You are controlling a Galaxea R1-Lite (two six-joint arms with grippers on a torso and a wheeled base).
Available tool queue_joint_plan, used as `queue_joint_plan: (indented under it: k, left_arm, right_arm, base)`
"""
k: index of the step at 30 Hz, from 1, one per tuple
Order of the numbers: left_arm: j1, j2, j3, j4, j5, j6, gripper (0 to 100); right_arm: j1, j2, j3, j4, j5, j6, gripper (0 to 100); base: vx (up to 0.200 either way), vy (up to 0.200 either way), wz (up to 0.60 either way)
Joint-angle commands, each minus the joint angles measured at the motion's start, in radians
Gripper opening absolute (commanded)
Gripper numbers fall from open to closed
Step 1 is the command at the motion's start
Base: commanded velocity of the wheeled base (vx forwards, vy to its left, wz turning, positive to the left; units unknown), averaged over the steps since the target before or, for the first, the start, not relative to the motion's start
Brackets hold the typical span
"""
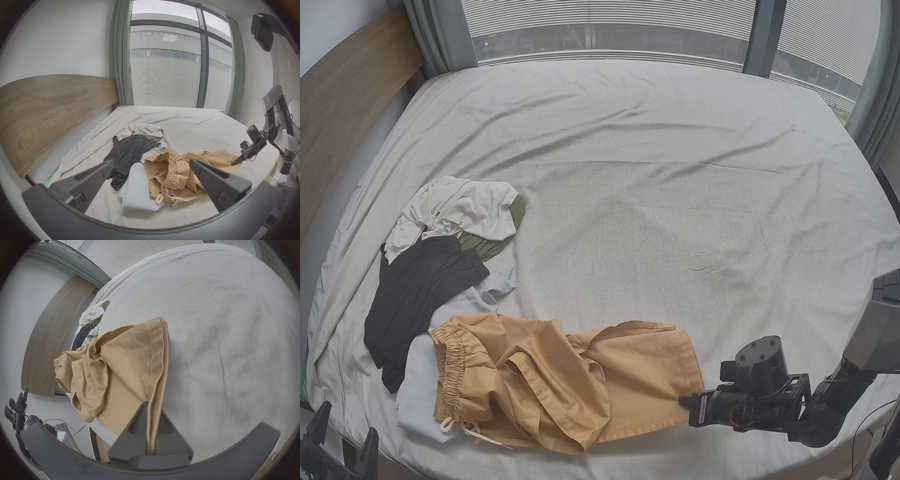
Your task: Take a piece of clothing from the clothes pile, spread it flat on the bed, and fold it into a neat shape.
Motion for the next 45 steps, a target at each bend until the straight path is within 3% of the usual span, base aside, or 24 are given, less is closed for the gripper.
queue_joint_plan:
  k: [1,18,33,45]
  left_arm:
    - [0.000,-0.015,0.018,-0.001,-0.001,0.000,100]
    - [0.000,-0.015,0.018,-0.001,-0.001,0.002,100]
    - [0.000,-0.017,0.018,-0.001,-0.001,0.002,100]
    - [0.000,-0.015,0.018,-0.001,-0.001,0.002,100]
  right_arm:
    - [-0.042,-0.019,0.052,-0.042,0.001,-0.013,0]
    - [-0.202,-0.016,0.325,-0.312,0.007,-0.090,0]
    - [-0.298,-0.025,0.325,-0.292,0.007,-0.110,0]
    - [-0.304,-0.041,0.325,-0.229,0.005,-0.128,0]
  base:
    - [0.000,0.000,0.00]
    - [0.000,0.000,0.00]
    - [0.000,0.000,0.00]
    - [0.000,0.000,0.00]
